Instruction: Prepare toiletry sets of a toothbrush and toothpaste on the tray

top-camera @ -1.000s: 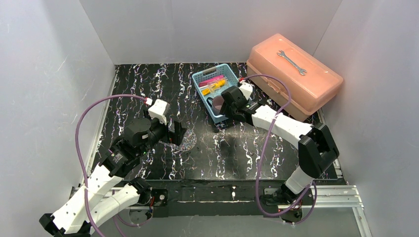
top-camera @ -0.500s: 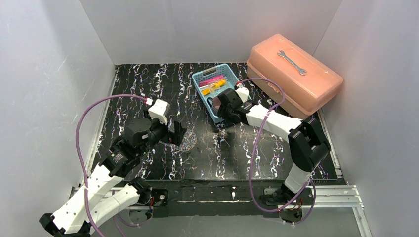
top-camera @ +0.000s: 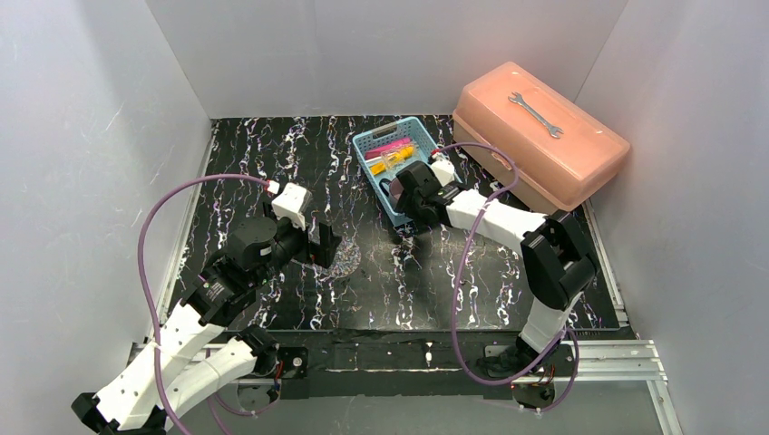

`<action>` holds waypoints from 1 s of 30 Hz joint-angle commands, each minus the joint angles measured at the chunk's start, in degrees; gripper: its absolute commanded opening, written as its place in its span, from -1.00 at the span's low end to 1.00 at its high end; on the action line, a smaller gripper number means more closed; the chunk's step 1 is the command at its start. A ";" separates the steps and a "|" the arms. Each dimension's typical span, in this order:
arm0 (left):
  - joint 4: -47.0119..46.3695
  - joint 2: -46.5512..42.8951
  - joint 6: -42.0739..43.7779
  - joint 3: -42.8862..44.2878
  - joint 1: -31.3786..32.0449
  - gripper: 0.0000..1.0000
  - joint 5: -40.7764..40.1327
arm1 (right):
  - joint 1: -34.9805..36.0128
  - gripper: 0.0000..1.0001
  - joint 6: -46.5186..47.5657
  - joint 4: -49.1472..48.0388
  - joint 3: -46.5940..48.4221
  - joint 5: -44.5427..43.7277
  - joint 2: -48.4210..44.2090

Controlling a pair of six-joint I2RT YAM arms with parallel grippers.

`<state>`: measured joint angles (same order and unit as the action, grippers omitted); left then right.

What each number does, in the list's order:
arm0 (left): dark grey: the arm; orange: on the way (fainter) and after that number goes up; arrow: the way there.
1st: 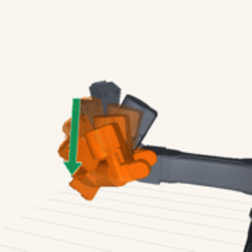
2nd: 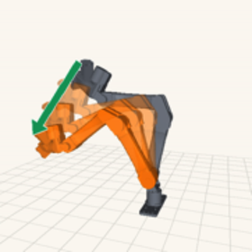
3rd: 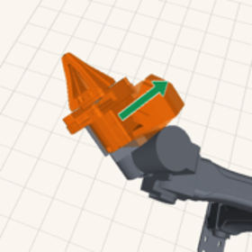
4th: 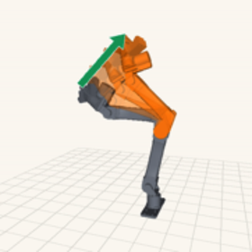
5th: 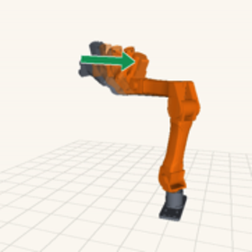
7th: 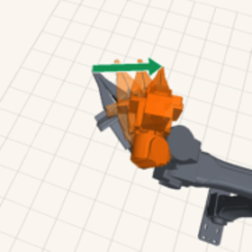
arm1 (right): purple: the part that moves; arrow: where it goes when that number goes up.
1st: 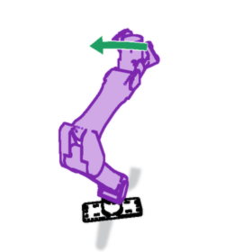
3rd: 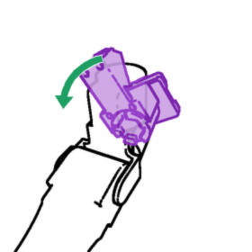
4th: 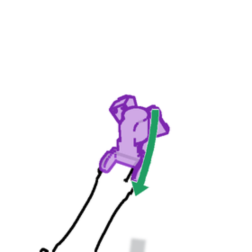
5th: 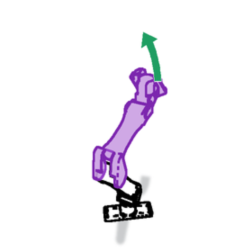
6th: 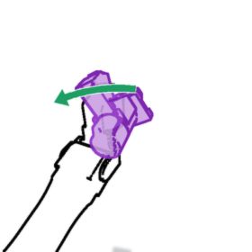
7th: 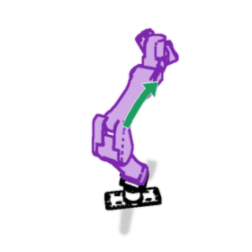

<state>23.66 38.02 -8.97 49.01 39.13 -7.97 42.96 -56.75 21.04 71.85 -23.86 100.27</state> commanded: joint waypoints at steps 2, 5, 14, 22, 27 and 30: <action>0.25 -0.82 0.71 0.56 0.13 0.97 -0.56 | -0.24 0.18 -0.96 0.31 3.09 -1.22 1.82; 0.24 -0.93 0.71 0.56 0.08 0.97 -0.56 | -0.27 0.14 -1.02 0.45 3.37 -1.04 2.41; 0.29 -0.93 0.71 0.56 0.15 0.97 -0.67 | -0.24 -0.16 -0.23 0.76 3.83 -0.60 2.59; 0.42 -0.76 0.89 0.56 0.11 0.97 -0.92 | -0.25 -0.55 1.58 1.19 3.43 0.20 2.18; 0.44 -0.58 0.97 0.55 0.15 0.97 -1.00 | -0.27 -0.78 3.61 1.29 2.75 0.13 1.23; 0.50 -0.43 1.06 0.53 0.14 0.97 -1.08 | -0.29 -0.95 5.48 1.29 2.38 0.20 0.77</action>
<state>24.03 37.63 -8.78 49.01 39.13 -8.12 42.44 -56.82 21.58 73.52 -23.79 102.26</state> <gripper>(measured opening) 0.983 0.438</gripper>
